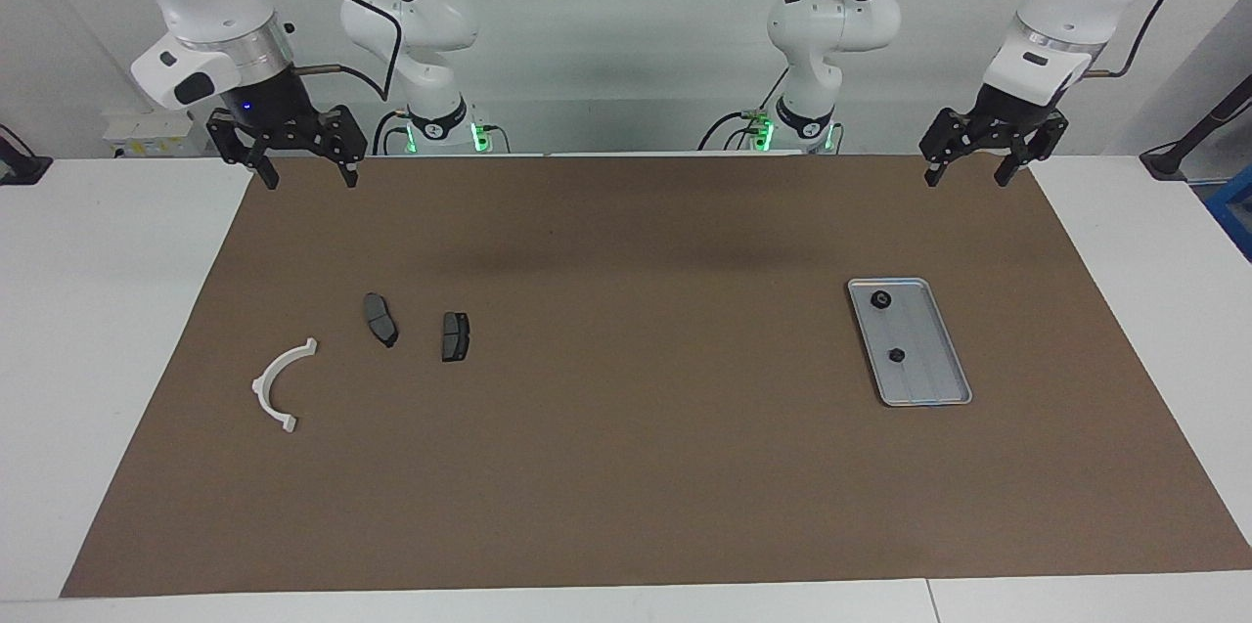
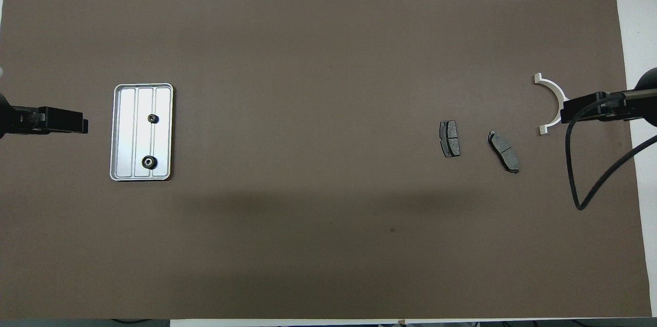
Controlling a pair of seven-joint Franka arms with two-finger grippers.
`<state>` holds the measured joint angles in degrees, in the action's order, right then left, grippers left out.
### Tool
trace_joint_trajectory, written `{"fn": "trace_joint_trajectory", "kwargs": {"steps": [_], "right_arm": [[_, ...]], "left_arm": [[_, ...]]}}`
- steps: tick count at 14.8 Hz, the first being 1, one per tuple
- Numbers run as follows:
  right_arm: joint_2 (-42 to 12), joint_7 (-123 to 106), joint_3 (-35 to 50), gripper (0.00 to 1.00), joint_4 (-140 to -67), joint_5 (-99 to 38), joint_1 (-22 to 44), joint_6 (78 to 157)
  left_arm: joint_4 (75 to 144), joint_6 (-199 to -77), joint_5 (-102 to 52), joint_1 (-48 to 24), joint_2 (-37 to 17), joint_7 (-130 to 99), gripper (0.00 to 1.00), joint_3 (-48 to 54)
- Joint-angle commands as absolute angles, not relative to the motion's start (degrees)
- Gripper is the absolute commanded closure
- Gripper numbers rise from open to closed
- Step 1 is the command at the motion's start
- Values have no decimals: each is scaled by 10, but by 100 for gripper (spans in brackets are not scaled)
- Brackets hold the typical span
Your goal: Pick bearing gear from pile to tray
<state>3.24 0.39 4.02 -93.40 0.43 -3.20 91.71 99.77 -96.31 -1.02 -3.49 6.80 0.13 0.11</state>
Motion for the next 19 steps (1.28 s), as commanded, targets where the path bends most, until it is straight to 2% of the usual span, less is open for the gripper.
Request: {"fn": "trace_joint_trajectory", "kwargs": {"steps": [1,3,10,19], "right_arm": [[40,-4,46,0,-941,9,-40,926],[40,-4,46,0,-941,9,-40,926],[40,-3,46,0,-941,8,-38,927],[40,-4,46,0,-941,5,-40,926]], "left_arm": [[948,-911,0,-35,43,-4,0,1],[927,-883,-1,-38,32,-4,0,3],[976,-878,-17,-44,44,-5,0,4],[983,-882,-17,-45,49,-11,0,5]]}}
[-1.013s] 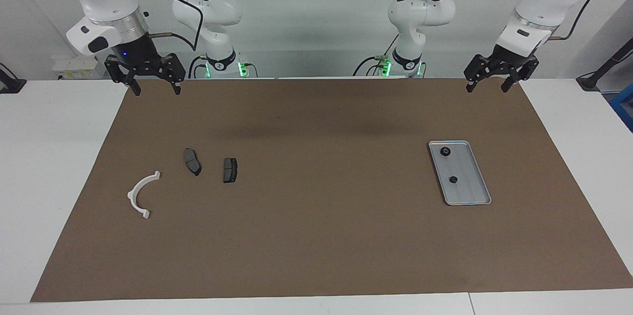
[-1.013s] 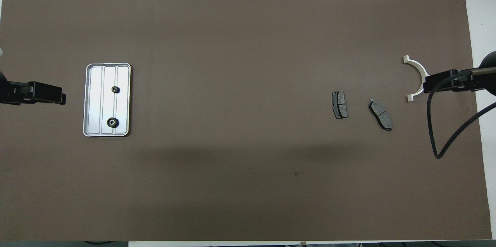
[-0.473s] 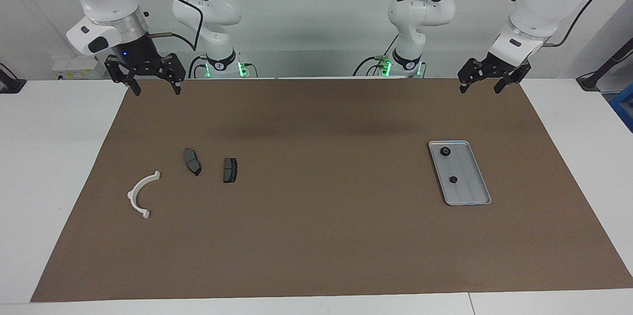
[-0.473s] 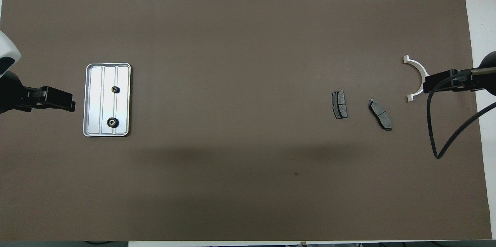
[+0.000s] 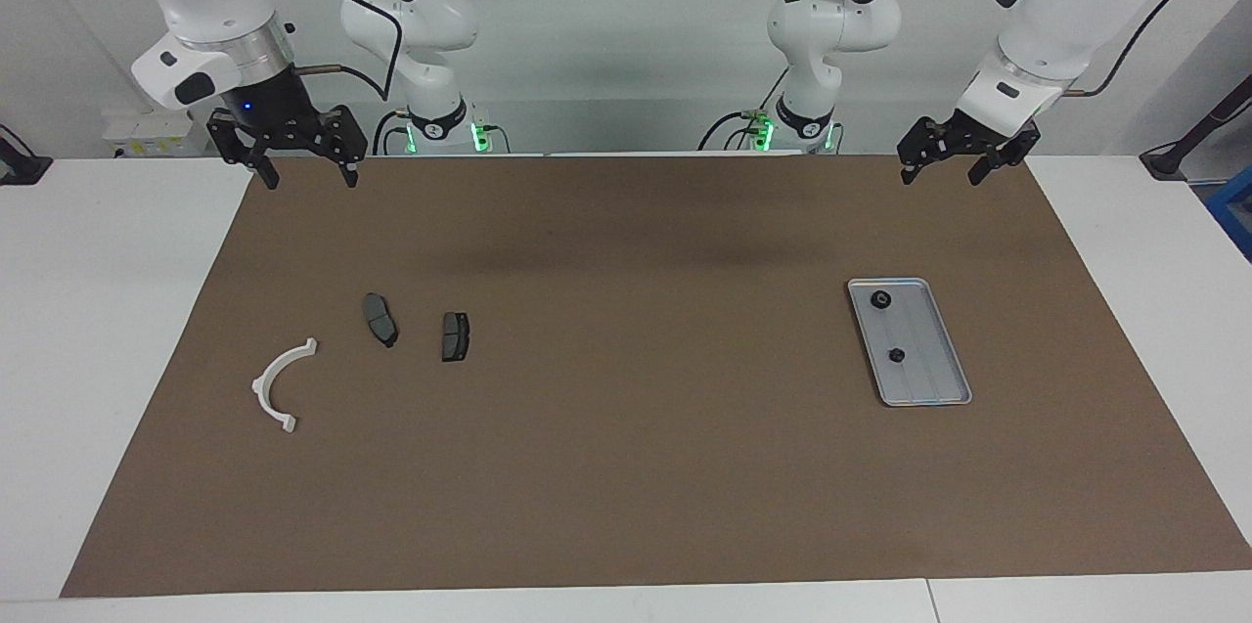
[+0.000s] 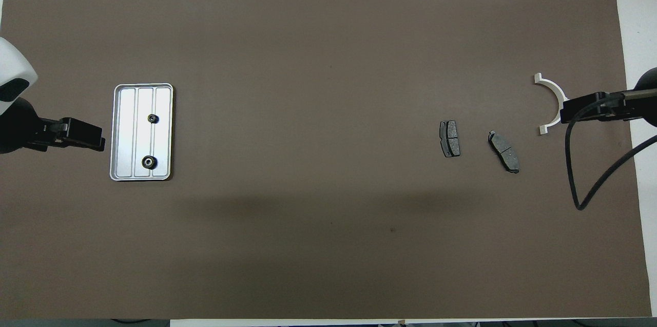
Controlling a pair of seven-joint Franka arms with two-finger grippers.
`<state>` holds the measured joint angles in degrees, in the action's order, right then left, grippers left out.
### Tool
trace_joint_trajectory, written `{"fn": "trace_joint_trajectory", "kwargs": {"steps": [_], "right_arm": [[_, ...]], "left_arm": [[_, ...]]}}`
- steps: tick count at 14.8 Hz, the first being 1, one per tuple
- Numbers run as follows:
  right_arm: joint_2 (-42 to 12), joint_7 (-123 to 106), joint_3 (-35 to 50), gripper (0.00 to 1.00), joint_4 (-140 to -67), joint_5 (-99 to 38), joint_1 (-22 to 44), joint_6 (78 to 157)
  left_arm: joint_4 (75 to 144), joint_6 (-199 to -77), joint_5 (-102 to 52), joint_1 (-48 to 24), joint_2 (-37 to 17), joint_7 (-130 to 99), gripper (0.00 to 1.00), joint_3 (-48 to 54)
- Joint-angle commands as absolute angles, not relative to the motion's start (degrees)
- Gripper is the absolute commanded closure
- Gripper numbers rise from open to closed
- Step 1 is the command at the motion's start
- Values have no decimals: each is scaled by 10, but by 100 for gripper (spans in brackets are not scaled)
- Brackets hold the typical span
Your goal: Pick bearing gear from pile to tray
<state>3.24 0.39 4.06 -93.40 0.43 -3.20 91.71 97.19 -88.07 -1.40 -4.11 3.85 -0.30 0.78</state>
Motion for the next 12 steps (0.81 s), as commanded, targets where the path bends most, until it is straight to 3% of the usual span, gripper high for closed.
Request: {"fn": "trace_joint_trajectory", "kwargs": {"steps": [1,12], "right_arm": [[40,-4,46,0,-941,5,-40,925],[40,-4,46,0,-941,5,-40,925]], "left_arm": [[983,-882,-18,-45,49,-11,0,5],[985,-885,-17,-46,49,-8,0,6]]}}
